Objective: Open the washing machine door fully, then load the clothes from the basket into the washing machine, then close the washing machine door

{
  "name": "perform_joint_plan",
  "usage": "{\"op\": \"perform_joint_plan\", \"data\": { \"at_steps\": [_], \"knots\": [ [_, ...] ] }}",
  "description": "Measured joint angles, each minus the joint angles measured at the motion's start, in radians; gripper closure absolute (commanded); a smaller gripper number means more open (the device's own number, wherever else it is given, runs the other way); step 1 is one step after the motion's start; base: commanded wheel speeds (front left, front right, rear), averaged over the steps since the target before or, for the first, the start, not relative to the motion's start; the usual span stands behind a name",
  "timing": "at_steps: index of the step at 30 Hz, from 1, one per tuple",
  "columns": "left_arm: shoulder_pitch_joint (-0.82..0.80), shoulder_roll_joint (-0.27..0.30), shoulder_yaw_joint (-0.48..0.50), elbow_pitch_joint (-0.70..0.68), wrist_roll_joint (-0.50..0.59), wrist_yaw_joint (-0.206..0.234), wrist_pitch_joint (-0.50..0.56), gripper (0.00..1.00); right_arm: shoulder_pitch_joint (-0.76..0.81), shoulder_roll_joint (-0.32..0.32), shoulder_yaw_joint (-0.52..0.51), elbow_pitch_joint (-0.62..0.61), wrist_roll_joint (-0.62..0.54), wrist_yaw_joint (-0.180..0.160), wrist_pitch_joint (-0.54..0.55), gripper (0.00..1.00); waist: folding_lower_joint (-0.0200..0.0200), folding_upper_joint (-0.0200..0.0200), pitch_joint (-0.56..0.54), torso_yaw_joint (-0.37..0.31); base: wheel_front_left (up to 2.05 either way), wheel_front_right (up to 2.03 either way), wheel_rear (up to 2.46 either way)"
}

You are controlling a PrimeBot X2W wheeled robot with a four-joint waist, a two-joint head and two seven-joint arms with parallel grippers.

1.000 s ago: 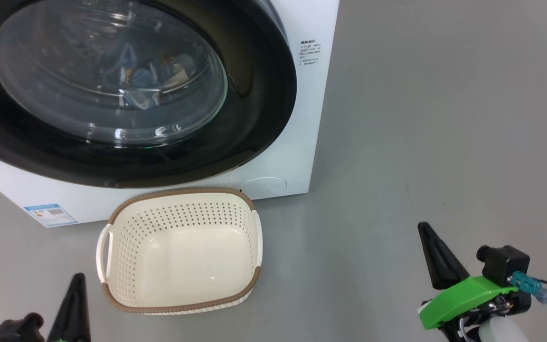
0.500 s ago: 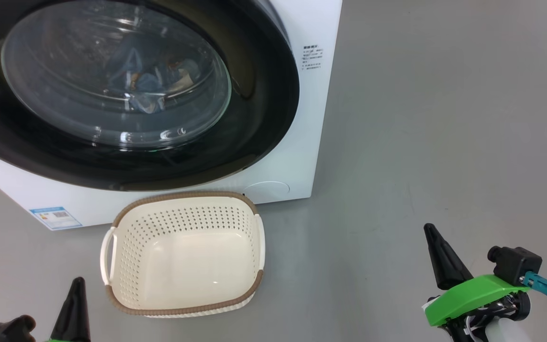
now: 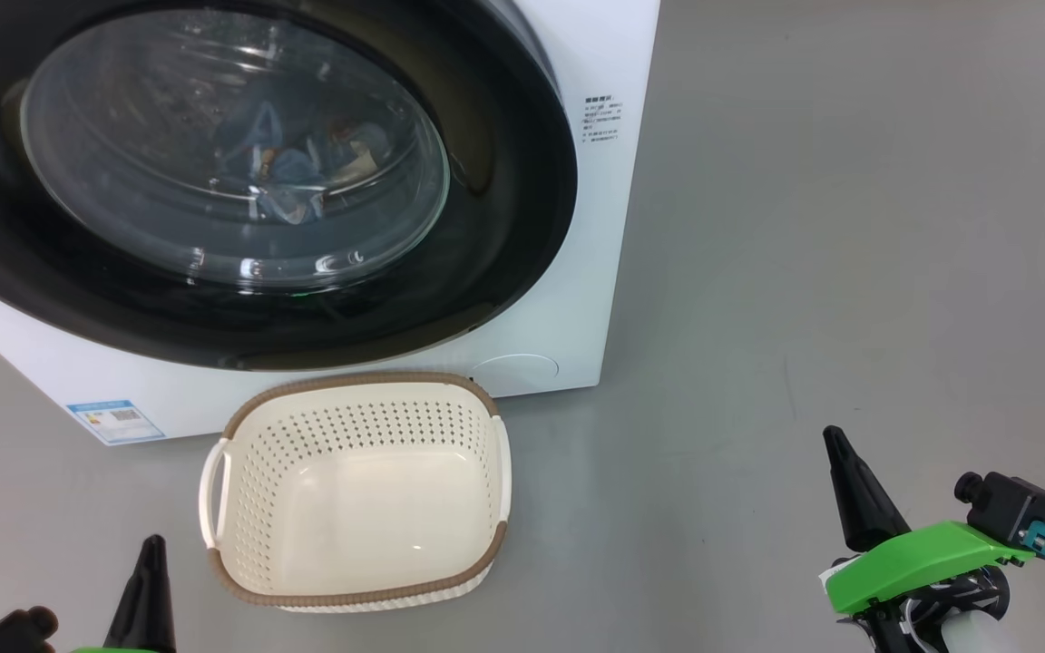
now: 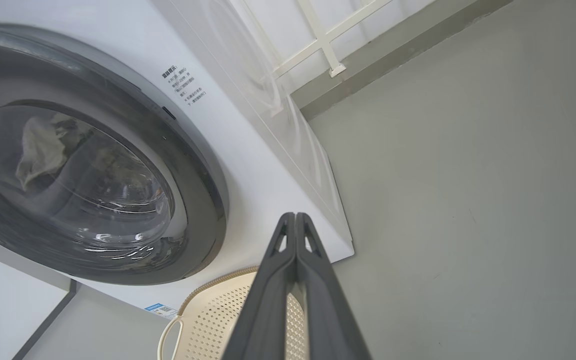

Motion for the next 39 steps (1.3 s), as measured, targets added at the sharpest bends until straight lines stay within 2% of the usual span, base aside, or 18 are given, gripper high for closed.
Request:
{"op": "perform_joint_plan", "data": {
  "at_steps": [39],
  "knots": [
    [-0.020,-0.028,0.018,0.007,-0.391,0.000,0.115,1.00,0.040,0.017,-0.067,-0.046,0.385,0.000,0.111,1.00,-0.0001,0.0000,-0.045,0.021,0.00,0.00,0.00]
  ]
}}
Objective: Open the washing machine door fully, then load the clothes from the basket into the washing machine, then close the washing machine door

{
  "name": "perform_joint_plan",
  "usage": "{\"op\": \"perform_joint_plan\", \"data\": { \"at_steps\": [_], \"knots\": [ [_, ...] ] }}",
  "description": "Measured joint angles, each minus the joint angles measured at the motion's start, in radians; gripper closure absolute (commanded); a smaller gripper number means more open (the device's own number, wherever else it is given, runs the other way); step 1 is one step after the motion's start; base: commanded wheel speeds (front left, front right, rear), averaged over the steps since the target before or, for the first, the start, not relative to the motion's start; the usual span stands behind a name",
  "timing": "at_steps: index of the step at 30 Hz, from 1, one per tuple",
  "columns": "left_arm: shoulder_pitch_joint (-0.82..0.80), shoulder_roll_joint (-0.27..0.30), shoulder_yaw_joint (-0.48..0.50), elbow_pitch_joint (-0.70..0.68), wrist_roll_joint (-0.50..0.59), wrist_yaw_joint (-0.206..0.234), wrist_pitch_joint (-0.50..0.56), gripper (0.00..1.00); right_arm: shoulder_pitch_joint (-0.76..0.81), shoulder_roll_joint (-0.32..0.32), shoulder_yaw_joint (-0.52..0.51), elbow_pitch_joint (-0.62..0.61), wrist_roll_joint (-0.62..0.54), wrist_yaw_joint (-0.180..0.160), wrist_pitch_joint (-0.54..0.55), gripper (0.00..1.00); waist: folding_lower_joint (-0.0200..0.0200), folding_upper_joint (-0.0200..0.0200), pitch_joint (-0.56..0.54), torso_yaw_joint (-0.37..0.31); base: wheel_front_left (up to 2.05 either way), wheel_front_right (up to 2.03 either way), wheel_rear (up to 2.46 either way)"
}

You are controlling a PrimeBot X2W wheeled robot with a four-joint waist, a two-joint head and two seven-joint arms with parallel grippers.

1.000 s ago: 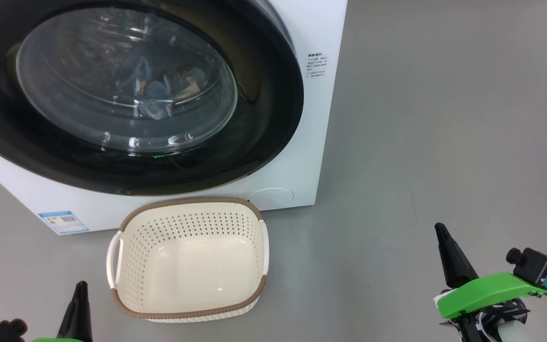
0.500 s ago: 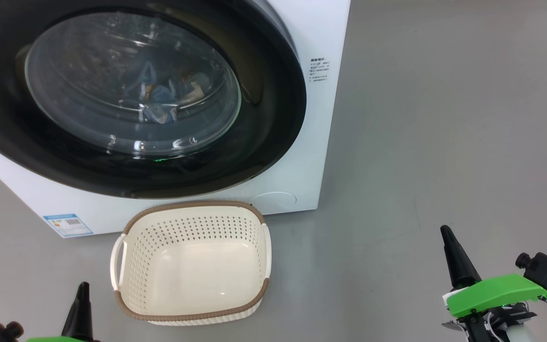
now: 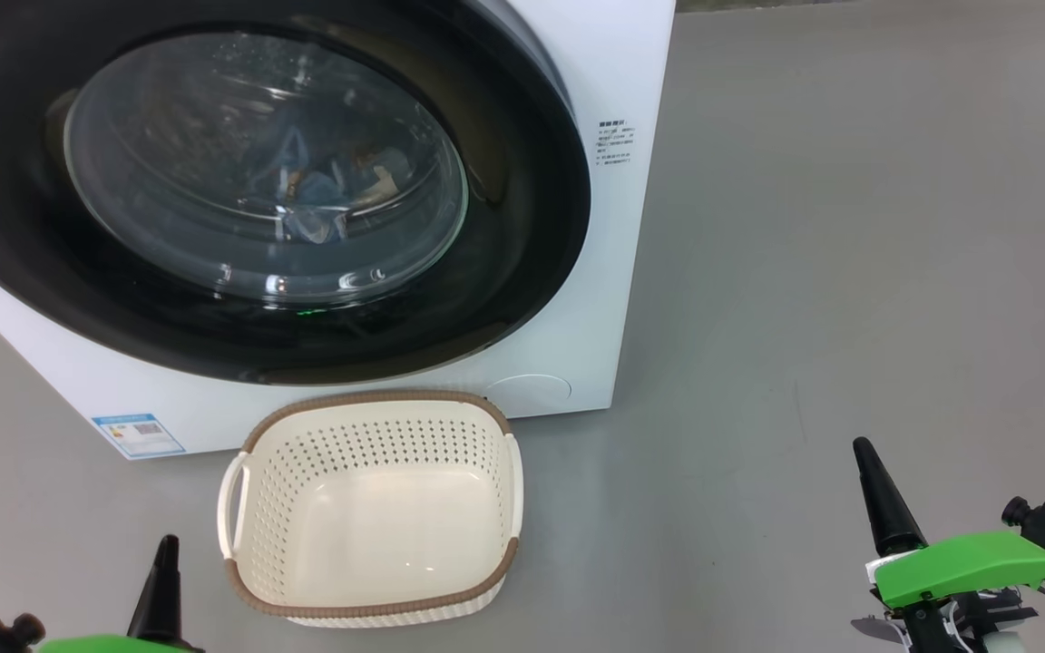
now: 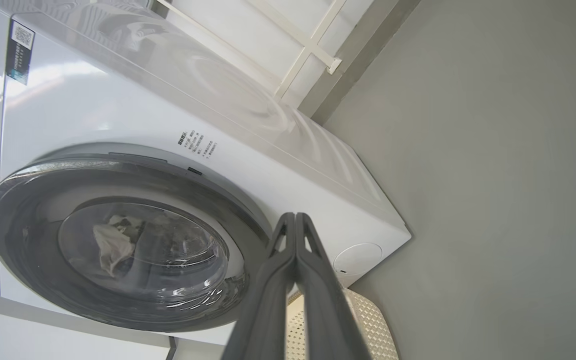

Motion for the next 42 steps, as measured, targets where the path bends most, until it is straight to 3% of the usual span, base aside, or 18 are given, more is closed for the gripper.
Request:
{"op": "perform_joint_plan", "data": {
  "at_steps": [42],
  "knots": [
    [-0.031,-0.035,0.022,0.006,-0.402,0.000,0.115,1.00,0.024,0.025,-0.074,-0.045,0.384,-0.003,0.120,1.00,0.0000,0.0000,-0.047,0.022,0.00,0.00,0.00]
  ]
}}
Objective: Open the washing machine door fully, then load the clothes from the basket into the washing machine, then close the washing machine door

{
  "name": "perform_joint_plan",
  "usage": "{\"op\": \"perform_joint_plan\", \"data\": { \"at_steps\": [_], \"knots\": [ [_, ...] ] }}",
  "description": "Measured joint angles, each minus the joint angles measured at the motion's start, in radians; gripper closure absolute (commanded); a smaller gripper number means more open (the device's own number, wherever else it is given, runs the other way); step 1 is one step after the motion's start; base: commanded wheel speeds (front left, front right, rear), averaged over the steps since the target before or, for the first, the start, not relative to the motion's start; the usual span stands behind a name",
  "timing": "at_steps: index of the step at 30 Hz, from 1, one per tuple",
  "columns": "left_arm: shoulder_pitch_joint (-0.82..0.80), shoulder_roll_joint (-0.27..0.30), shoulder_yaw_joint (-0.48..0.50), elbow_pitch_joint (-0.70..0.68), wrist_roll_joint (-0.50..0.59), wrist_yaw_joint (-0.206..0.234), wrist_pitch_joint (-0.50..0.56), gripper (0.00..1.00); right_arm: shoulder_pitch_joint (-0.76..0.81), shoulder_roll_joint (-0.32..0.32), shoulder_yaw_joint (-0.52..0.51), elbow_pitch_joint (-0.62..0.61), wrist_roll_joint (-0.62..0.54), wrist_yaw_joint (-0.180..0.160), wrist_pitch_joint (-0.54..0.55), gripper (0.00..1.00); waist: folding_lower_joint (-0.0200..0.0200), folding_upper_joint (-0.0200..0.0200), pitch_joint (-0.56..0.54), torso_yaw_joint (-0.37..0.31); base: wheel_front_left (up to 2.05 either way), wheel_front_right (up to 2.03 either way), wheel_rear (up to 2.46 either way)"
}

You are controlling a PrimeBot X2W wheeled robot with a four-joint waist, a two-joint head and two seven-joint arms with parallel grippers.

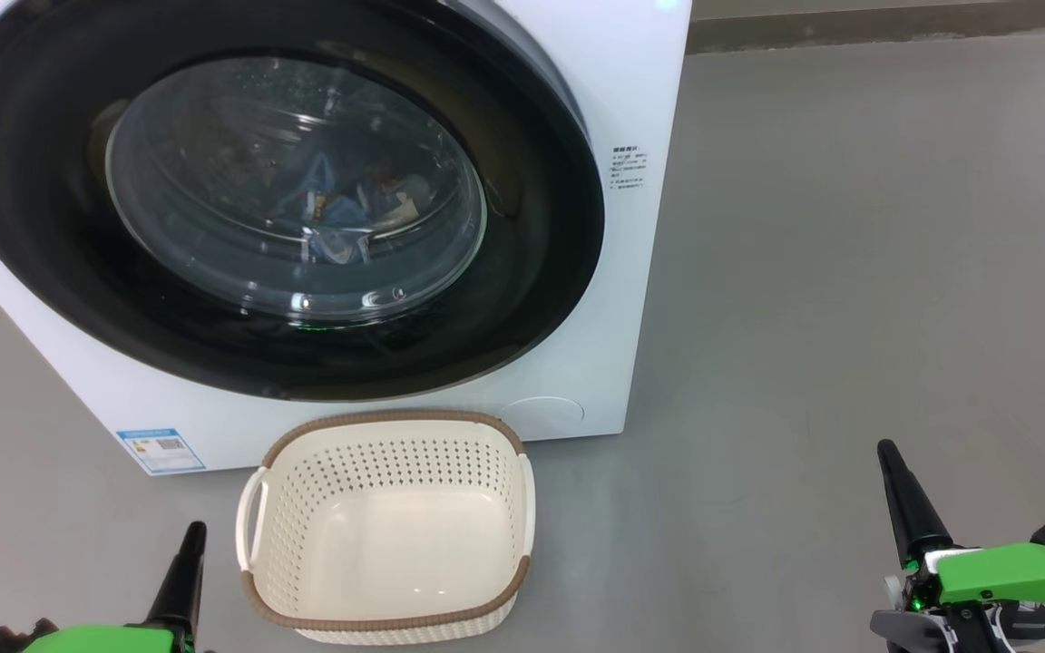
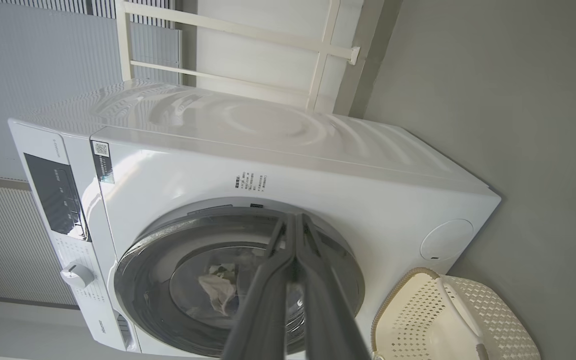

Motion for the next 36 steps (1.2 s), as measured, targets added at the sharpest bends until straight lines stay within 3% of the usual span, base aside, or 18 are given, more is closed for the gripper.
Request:
{"op": "perform_joint_plan", "data": {
  "at_steps": [16,36],
  "knots": [
    [-0.019,-0.010,0.009,0.003,-0.155,0.000,0.044,1.00,0.018,0.009,-0.029,-0.020,0.144,0.000,0.044,1.00,0.0000,0.0000,-0.018,0.008,0.00,0.00,0.00],
    [-0.019,-0.014,0.011,0.004,-0.160,0.000,0.051,1.00,0.018,0.011,-0.037,-0.021,0.160,0.000,0.052,1.00,0.0000,0.0000,-0.018,0.009,0.00,0.00,0.00]
  ]
}}
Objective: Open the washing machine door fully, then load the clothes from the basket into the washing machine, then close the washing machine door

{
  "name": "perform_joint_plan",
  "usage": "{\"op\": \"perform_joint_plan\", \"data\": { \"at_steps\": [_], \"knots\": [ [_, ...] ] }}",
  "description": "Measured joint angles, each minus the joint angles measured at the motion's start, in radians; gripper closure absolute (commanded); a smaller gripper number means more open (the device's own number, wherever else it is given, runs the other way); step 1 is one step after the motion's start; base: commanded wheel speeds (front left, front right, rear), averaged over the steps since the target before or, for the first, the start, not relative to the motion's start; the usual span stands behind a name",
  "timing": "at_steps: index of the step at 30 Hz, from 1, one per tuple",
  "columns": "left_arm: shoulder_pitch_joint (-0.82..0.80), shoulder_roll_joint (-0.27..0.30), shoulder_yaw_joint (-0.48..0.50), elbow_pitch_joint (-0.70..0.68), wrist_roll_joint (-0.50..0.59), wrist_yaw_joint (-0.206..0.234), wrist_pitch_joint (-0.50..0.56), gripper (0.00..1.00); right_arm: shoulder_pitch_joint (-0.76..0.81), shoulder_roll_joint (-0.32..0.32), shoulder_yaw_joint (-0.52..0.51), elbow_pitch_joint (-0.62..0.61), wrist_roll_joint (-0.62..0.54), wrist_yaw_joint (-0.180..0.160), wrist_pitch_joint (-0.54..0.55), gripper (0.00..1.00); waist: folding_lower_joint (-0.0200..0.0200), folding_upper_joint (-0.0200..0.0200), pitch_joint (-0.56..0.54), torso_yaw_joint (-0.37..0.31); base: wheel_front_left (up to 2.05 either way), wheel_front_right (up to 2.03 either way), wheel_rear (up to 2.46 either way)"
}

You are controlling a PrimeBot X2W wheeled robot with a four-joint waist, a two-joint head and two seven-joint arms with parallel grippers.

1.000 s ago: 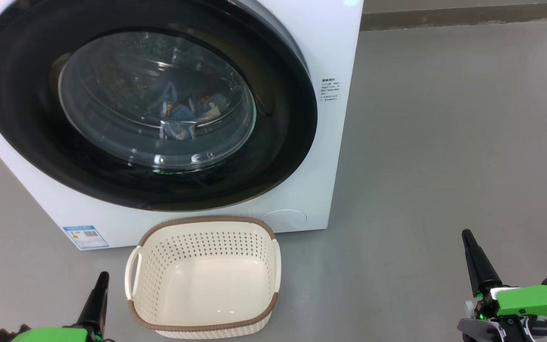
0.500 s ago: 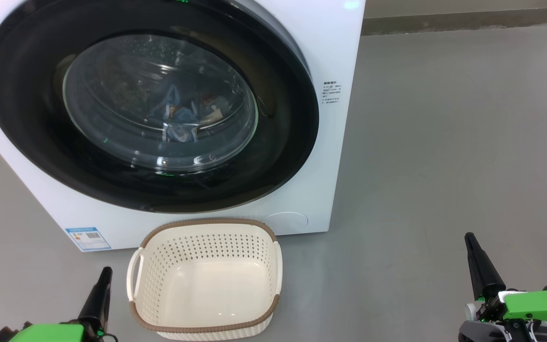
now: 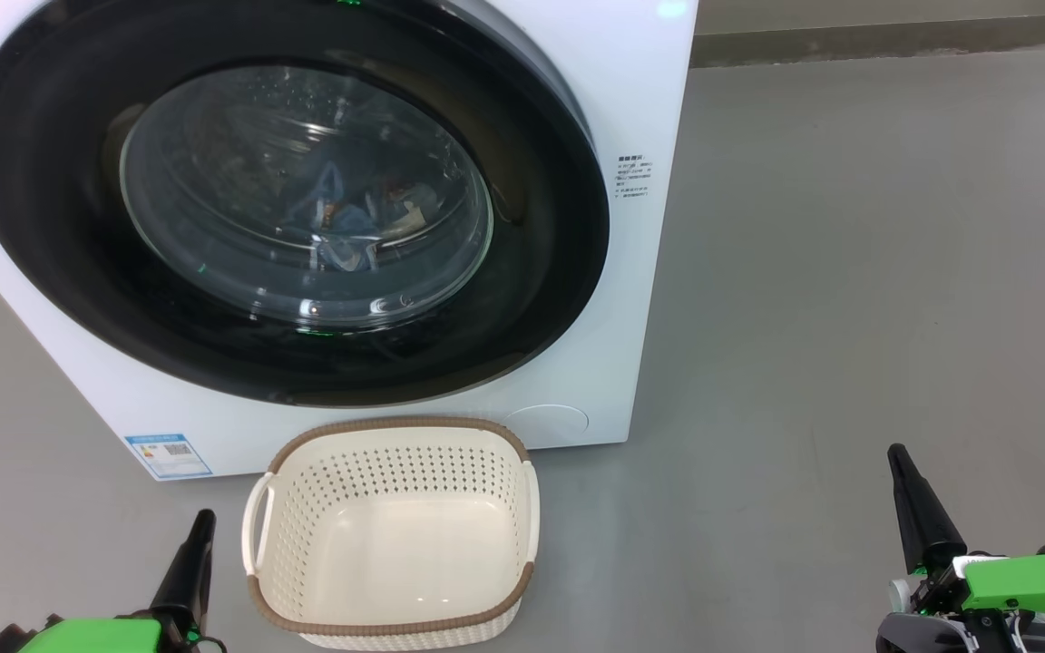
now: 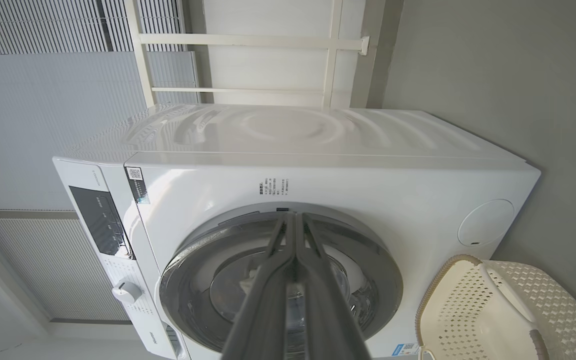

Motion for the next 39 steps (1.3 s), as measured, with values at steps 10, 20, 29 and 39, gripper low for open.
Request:
{"op": "perform_joint_plan", "data": {
  "at_steps": [10,20,29,39],
  "knots": [
    [0.000,0.000,0.001,0.000,0.000,0.000,0.000,1.00,0.000,0.001,-0.001,0.000,0.000,0.000,0.000,1.00,-0.0001,0.0000,0.000,0.000,0.00,0.00,0.00],
    [0.000,0.000,0.001,0.000,0.000,0.000,0.000,1.00,0.000,0.003,-0.003,0.000,0.000,0.000,0.000,1.00,0.0000,0.0000,0.000,0.000,0.00,0.00,0.00],
    [0.000,-0.001,0.002,0.000,0.000,0.000,0.001,1.00,0.000,0.003,-0.004,0.000,0.000,0.000,0.000,1.00,0.0000,0.0000,0.000,0.000,0.00,0.00,0.00],
    [0.000,-0.001,0.002,0.000,0.000,0.000,0.001,1.00,0.000,0.003,-0.005,0.000,0.000,0.000,0.000,1.00,0.0000,0.0000,0.000,0.000,0.00,0.00,0.00]
  ]
}}
